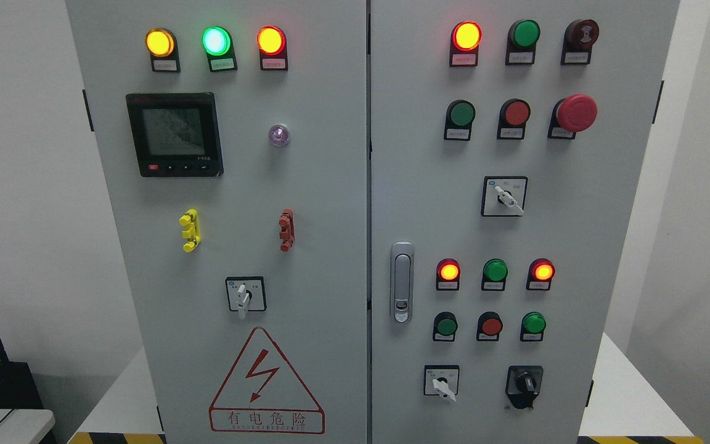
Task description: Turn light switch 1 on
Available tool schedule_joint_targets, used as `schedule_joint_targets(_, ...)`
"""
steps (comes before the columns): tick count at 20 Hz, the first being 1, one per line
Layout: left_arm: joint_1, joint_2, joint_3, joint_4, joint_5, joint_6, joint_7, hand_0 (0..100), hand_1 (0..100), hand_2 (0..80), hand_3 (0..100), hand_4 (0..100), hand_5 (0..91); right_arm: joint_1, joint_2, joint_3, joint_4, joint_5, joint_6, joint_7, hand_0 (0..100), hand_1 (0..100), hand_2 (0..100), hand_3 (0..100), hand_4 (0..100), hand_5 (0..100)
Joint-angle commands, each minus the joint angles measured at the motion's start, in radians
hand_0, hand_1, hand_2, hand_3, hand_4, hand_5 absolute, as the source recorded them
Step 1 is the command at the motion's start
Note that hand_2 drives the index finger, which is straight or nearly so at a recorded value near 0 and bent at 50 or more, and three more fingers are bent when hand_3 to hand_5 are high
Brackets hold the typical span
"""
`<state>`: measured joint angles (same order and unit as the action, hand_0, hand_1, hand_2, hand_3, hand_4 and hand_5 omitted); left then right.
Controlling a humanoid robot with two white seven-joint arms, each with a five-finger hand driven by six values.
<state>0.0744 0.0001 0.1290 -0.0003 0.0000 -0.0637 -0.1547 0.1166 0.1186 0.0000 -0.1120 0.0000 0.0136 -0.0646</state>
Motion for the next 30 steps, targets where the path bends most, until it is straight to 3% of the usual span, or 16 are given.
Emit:
schedule_joint_targets(1,-0.005,-0.009,0.072,-0.033,-0.008,-0.008,0.003,30,0,0.0,0,0,0.0,0.000,0.001,0.017,0.000,-0.025,0.000,0.000,12,39,0,0,0,0)
schedule_joint_targets(11,-0.010,-0.011,0.090,-0.035,-0.008,-0.013,0.009,29,0,0.0,0,0,0.0,0.000,0.001,0.017,0.000,-0.025,0.000,0.000,12,39,0,0,0,0)
schedule_joint_targets(14,-0.010,-0.028,0.092,-0.093,-0.009,-0.016,0.121,29,0,0.0,0,0,0.0,0.000,0.001,0.017,0.000,-0.025,0.000,0.000,12,39,0,0,0,0)
schedule_joint_targets(19,-0.005,-0.037,0.136,-0.210,-0.008,-0.019,0.195,29,0,0.0,0,0,0.0,0.000,-0.001,0.017,0.000,-0.025,0.000,0.000,12,39,0,0,0,0)
schedule_joint_targets(23,0.015,-0.031,0.201,-0.296,-0.009,-0.050,0.172,30,0,0.0,0,0,0.0,0.000,-0.001,0.017,0.000,-0.025,0.000,0.000,12,39,0,0,0,0)
schedule_joint_targets(27,0.074,0.006,0.207,-0.397,-0.011,-0.091,0.103,30,0,0.0,0,0,0.0,0.000,-0.001,0.017,0.000,-0.025,0.000,0.000,12,39,0,0,0,0)
schedule_joint_targets(30,0.100,0.021,0.288,-0.507,-0.011,-0.096,0.080,30,0,0.0,0,0,0.0,0.000,-0.001,0.017,0.000,-0.025,0.000,0.000,12,39,0,0,0,0)
